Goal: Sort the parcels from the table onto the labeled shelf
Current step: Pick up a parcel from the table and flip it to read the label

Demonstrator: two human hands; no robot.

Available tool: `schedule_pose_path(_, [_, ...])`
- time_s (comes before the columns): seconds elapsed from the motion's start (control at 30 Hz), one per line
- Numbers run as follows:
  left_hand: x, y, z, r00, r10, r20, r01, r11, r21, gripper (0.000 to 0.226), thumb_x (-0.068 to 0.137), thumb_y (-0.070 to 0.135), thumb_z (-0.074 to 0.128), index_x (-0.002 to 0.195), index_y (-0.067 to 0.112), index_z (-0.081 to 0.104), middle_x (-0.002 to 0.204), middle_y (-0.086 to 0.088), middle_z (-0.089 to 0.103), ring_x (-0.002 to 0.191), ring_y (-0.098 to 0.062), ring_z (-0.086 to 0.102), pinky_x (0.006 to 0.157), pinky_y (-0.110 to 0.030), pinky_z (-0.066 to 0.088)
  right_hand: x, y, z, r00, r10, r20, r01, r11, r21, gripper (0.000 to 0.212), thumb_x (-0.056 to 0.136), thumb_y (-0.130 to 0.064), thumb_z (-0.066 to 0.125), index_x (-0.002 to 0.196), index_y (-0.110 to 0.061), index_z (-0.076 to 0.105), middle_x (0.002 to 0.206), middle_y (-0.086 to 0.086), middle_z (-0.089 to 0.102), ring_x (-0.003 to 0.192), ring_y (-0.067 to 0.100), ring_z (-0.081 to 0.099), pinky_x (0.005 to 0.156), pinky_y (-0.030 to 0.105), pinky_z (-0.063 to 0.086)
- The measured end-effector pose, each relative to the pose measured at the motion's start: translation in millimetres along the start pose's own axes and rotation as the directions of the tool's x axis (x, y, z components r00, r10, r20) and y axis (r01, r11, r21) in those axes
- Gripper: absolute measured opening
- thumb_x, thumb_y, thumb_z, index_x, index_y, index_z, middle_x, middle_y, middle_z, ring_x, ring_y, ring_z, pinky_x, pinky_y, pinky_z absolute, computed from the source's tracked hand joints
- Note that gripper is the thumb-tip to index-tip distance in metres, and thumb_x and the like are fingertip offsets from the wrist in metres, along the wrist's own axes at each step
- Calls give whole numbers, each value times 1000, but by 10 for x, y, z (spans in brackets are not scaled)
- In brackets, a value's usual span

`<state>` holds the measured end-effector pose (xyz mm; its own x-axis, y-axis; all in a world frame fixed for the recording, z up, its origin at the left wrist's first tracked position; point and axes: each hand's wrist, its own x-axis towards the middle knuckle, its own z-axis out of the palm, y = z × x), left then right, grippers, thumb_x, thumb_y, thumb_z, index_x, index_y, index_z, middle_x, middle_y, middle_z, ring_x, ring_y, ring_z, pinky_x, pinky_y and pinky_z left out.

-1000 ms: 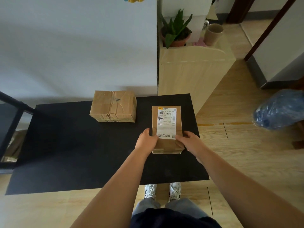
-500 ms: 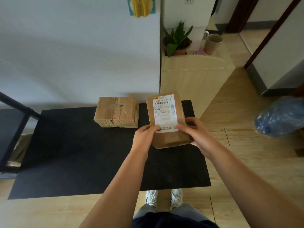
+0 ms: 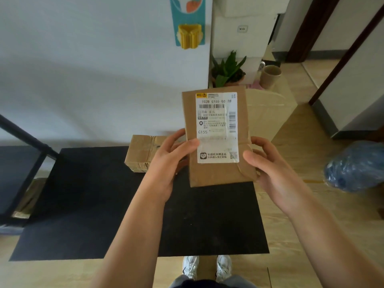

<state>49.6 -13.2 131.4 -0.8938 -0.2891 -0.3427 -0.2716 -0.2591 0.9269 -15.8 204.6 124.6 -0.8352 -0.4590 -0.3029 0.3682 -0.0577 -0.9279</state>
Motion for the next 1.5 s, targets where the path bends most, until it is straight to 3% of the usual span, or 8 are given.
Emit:
schedule_pose_path(0.17, [-105, 134, 12, 998, 50, 25, -50, 999, -20, 64, 77, 34, 74, 138, 24, 58, 117, 0, 77, 109, -21, 73, 97, -43, 54, -59, -150, 95, 996, -70, 50, 72, 997, -28, 72, 80, -50, 70, 146, -38, 46, 126, -7, 72, 119, 14, 66, 108, 48, 44])
schedule_pose_path(0.3, [-145, 200, -29, 992, 108, 58, -107, 994, -10, 71, 72, 32, 78, 139, 22, 56, 119, -2, 76, 108, -22, 74, 92, -39, 57, -107, -228, 98, 991, -107, 78, 107, 994, 2, 63, 87, -34, 67, 147, -36, 45, 128, 1, 71, 120, 23, 67, 110, 57, 40])
schedule_pose_path(0.5, [-142, 195, -90, 981, 155, 115, -157, 988, 9, 81, 64, 31, 81, 140, 21, 55, 129, -7, 70, 119, -28, 68, 93, -43, 56, -140, -230, 82, 985, -145, 91, 145, 989, 5, 64, 80, -15, 61, 139, -35, 48, 118, 5, 76, 111, 25, 72, 95, 46, 51])
schedule_pose_path(0.8, [-130, 188, -96, 974, 164, 153, -168, 986, 10, 83, 62, 26, 82, 139, 19, 54, 132, -7, 69, 120, -28, 67, 97, -46, 55, -156, -256, 58, 983, -167, 83, 169, 985, -19, 66, 78, -10, 60, 137, -36, 48, 116, 5, 76, 112, 25, 71, 94, 42, 50])
schedule_pose_path(1.07, [-128, 257, -57, 987, 115, 108, -119, 993, 25, 68, 71, 24, 78, 136, 21, 58, 116, -3, 77, 105, -22, 75, 79, -29, 61, -199, -320, 143, 994, -110, 11, 111, 991, -72, 57, 85, -14, 67, 135, -37, 50, 112, 3, 78, 104, 20, 74, 98, 45, 50])
schedule_pose_path(1.27, [-186, 231, 1, 999, 23, 28, -24, 999, 49, 66, 71, 44, 82, 131, 25, 62, 111, 2, 79, 110, -21, 72, 105, -49, 49, -180, -276, 202, 998, -17, -55, 11, 994, -106, 41, 95, -21, 56, 131, -40, 56, 105, -8, 79, 102, 14, 72, 105, 54, 48])
schedule_pose_path(1.5, [-289, 55, -65, 999, -29, -35, 28, 999, -28, 72, 64, 47, 74, 131, 22, 63, 111, -2, 79, 109, -24, 72, 102, -47, 52, -163, -164, 303, 997, 63, -49, -68, 989, -129, 37, 96, -23, 55, 129, -38, 60, 110, -6, 77, 112, 20, 67, 105, 55, 47])
